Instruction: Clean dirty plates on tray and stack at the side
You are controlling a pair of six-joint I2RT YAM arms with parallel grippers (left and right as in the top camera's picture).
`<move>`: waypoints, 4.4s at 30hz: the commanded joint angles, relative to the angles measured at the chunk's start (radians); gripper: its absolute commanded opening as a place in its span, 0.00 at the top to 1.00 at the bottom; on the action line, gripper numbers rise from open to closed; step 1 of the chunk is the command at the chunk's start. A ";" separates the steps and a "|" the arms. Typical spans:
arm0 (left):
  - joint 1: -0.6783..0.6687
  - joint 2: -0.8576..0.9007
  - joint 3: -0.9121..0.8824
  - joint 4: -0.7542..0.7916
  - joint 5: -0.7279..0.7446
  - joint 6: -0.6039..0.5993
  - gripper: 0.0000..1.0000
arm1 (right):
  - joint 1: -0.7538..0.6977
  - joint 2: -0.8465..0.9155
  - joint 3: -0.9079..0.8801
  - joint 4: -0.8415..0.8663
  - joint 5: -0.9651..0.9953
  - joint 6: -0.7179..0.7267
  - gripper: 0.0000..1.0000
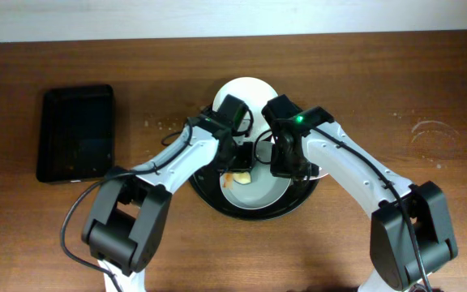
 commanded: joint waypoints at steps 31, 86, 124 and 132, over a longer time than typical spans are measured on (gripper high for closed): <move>0.241 -0.225 0.072 -0.137 -0.090 0.093 0.99 | 0.168 -0.105 0.205 -0.164 0.638 -0.341 0.96; 0.025 -0.224 -0.137 0.009 0.058 0.031 0.99 | 0.117 -0.105 0.217 -0.108 0.135 0.021 0.96; 0.026 -0.225 -0.143 -0.015 -0.096 0.016 0.98 | -0.031 -0.106 0.077 -0.067 -0.114 -0.095 0.60; 0.025 -0.225 -0.143 0.010 -0.095 0.016 0.98 | -0.200 -0.106 -0.133 0.164 -0.269 -0.192 0.56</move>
